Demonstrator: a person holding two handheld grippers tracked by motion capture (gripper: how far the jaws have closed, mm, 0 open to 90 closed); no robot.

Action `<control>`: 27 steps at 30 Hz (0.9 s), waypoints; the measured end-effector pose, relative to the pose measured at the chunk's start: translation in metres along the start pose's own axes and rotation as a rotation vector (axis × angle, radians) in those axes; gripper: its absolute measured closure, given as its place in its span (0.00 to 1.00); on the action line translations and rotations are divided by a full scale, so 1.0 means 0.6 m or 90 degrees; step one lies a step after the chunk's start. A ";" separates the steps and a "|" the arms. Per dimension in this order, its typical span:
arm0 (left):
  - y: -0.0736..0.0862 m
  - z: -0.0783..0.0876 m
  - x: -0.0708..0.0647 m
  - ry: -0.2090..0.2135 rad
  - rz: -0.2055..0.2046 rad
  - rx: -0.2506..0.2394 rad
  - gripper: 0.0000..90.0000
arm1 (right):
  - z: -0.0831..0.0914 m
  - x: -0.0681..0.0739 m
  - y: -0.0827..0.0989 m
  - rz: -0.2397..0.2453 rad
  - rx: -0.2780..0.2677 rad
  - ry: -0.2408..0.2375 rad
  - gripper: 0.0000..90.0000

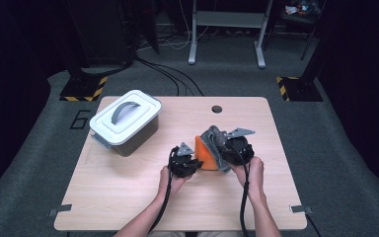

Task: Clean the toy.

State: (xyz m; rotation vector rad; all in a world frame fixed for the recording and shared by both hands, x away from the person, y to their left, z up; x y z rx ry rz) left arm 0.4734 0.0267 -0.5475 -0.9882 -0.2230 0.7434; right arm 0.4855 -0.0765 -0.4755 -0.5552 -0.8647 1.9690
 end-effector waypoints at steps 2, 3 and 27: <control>-0.001 0.000 -0.001 -0.003 -0.006 0.000 0.91 | -0.008 0.010 -0.002 0.014 0.010 0.003 0.81; -0.001 -0.001 -0.002 -0.004 -0.005 0.002 0.91 | -0.012 0.013 -0.002 0.016 0.014 0.009 0.81; 0.005 -0.005 -0.002 -0.014 -0.031 0.002 0.92 | -0.020 -0.042 0.028 -0.024 0.033 0.040 0.81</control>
Point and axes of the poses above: each handheld gripper's, and its own axes: z roughly backward along the jaws, y roughly out of its underside, x roughly to its left, the point moved 10 cm from there along -z, roughly forward along the jaws, and after that the axes turned 2 degrees about -x, right-handed, at the moved point
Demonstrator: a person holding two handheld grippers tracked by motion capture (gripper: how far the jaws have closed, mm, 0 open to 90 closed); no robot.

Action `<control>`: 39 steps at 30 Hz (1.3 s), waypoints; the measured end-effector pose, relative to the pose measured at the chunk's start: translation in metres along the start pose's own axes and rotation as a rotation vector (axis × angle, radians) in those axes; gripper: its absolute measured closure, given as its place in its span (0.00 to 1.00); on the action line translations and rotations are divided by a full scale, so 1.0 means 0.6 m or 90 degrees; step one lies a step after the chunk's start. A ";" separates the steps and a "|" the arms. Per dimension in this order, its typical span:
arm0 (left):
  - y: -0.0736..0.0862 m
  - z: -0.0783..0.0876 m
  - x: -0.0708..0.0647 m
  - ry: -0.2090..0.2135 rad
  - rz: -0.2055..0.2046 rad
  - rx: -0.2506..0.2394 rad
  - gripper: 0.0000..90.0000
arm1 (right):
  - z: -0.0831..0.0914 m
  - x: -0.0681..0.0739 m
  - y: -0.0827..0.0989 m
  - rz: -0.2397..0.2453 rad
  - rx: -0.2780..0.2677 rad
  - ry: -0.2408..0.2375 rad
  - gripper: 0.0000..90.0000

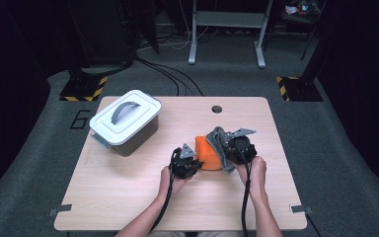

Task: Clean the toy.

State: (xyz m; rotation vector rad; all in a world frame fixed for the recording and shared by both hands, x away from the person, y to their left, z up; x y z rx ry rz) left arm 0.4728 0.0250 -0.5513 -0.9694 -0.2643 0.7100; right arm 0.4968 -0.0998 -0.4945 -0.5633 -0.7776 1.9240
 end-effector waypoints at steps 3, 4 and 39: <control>0.000 0.000 0.000 0.000 -0.001 0.000 0.91 | -0.004 -0.016 0.009 -0.013 0.004 0.006 0.81; 0.001 0.000 0.000 0.002 -0.002 0.001 0.91 | -0.005 -0.021 0.012 -0.022 0.007 0.007 0.81; 0.004 0.000 -0.003 -0.005 -0.018 0.005 0.91 | 0.023 0.060 -0.037 0.084 -0.027 -0.014 0.81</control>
Point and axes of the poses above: each handheld gripper's, and its own axes: z roughly backward along the jaws, y roughly out of its underside, x roughly to its left, the point moved 10 cm from there along -z, roughly forward along the jaws, and after that the axes turned 2 degrees about -x, right-handed, at the moved point
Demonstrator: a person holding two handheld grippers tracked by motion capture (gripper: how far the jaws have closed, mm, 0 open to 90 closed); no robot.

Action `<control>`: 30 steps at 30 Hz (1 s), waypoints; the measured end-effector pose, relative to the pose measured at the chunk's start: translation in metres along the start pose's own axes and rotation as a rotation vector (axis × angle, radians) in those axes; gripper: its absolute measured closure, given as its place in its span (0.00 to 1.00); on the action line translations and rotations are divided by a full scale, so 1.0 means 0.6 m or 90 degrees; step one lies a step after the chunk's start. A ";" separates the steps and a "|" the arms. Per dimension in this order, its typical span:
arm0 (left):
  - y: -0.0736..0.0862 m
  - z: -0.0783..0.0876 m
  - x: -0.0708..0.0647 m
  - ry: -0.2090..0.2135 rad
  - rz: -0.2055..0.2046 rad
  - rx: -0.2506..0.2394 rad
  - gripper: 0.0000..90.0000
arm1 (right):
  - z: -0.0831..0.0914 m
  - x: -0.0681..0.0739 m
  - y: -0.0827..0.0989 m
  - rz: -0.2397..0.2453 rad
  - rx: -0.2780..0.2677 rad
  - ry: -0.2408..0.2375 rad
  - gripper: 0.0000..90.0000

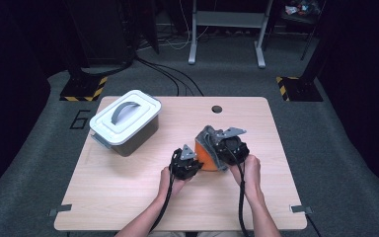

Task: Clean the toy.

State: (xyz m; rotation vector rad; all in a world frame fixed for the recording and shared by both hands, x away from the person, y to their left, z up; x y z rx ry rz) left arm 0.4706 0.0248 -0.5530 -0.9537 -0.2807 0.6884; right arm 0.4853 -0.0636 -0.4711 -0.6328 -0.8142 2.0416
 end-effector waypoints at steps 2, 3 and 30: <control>0.000 0.000 0.001 -0.004 -0.005 0.000 0.91 | -0.007 0.010 0.002 0.023 0.016 -0.003 0.81; 0.000 0.000 0.002 -0.003 -0.006 0.001 0.91 | -0.011 0.013 0.003 0.027 0.022 0.000 0.81; -0.002 -0.001 0.000 -0.002 -0.003 -0.005 0.91 | -0.040 -0.101 0.081 -0.126 0.064 0.026 0.81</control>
Point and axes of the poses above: each handheld gripper's, and its own axes: z roughly backward along the jaws, y roughly out of its underside, x roughly to its left, the point moved 10 cm from there along -z, roughly forward along the jaws, and after that the axes turned 2 degrees about -x, right-handed, at the moved point
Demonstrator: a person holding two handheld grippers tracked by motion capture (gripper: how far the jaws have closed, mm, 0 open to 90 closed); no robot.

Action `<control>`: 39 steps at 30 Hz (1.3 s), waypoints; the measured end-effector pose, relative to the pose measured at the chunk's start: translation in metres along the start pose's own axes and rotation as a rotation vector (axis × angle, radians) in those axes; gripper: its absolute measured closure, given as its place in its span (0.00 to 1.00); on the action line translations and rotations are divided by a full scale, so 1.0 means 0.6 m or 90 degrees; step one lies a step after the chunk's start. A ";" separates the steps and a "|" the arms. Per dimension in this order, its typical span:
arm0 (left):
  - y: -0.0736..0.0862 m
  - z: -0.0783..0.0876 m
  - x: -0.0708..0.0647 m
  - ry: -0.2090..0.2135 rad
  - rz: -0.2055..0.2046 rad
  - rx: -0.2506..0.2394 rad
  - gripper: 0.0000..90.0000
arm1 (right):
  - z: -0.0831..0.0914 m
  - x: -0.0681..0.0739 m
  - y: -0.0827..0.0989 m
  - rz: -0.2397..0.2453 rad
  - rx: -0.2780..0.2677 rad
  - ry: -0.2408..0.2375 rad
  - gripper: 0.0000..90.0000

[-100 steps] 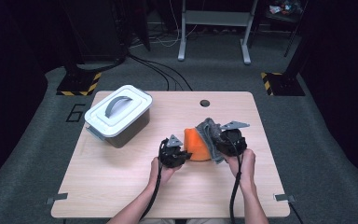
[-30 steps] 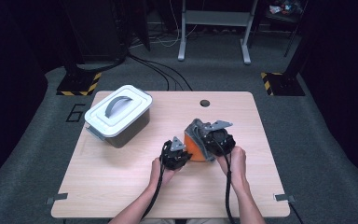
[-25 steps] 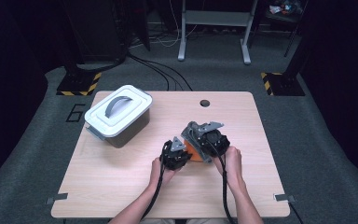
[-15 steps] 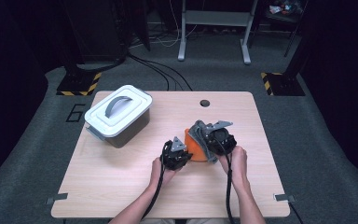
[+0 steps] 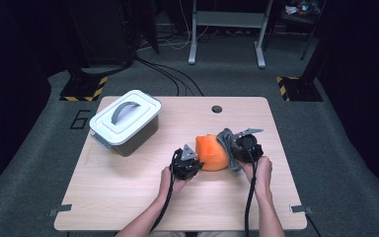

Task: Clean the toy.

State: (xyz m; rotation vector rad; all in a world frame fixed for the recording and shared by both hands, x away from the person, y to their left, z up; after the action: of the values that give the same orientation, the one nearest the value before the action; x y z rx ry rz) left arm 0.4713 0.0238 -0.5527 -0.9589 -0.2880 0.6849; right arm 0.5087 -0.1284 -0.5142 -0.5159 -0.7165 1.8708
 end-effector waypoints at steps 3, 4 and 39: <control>0.000 0.000 0.000 0.000 0.000 -0.001 0.91 | -0.007 -0.009 0.008 -0.012 0.007 0.003 0.81; 0.000 0.000 0.000 0.000 0.000 0.000 0.91 | -0.009 -0.010 0.011 -0.017 0.010 0.000 0.81; -0.016 -0.008 0.006 -0.046 -0.069 0.010 0.92 | -0.015 -0.017 0.015 -0.017 -0.006 0.007 0.81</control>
State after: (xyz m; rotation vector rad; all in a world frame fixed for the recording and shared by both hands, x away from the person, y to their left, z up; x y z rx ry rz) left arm 0.4804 0.0196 -0.5478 -0.8987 -0.3946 0.6223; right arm 0.5126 -0.1385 -0.5268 -0.5192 -0.7216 1.8398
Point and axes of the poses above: each handheld gripper's, and its own axes: z roughly backward along the jaws, y roughly out of its underside, x roughly to its left, the point moved 10 cm from there along -z, roughly forward along the jaws, and after that the axes turned 2 degrees about -x, right-handed, at the moved point
